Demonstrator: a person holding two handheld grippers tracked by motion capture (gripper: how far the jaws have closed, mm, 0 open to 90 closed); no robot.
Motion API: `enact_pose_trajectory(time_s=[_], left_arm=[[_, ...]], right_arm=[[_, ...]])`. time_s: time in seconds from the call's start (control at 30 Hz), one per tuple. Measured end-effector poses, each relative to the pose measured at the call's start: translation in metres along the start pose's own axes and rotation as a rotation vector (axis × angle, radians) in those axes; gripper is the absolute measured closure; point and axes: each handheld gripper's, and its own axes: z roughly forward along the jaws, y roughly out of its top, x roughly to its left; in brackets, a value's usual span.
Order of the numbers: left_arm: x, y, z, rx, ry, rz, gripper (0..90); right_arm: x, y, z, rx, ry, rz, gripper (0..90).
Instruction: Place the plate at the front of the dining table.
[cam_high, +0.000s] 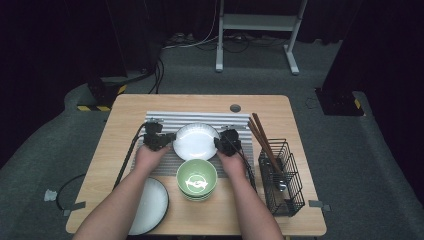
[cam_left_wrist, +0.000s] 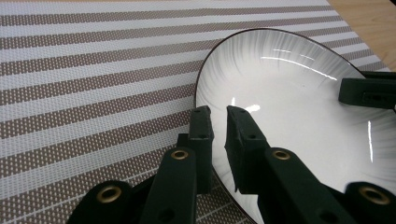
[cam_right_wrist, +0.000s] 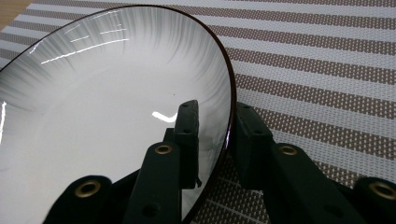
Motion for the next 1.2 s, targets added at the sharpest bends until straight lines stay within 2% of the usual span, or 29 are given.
enact_pose_trajectory(time_s=[0.33,0.47,0.63,0.8,1.07,1.2], left_arm=[[0.005,0.000,-0.008,-0.021,0.006,-0.020,75.5],[0.006,0.000,-0.014,-0.029,0.009,-0.005,75.4],[0.005,-0.002,-0.025,-0.048,0.004,0.018,73.4],[-0.001,-0.007,-0.037,-0.085,-0.017,0.036,72.4],[-0.010,-0.020,-0.051,-0.092,-0.005,0.081,70.0],[-0.011,-0.026,-0.058,-0.103,0.005,0.091,69.7]], right_arm=[[0.001,0.002,0.001,0.019,-0.001,-0.009,69.7],[0.005,0.001,-0.002,0.009,-0.043,-0.042,65.7],[0.004,-0.004,-0.014,-0.023,-0.067,-0.044,58.0],[0.003,-0.011,-0.030,-0.055,-0.082,-0.059,54.7],[0.006,-0.026,-0.055,-0.116,-0.098,-0.073,50.0],[0.008,-0.035,-0.064,-0.134,-0.084,-0.067,48.6]])
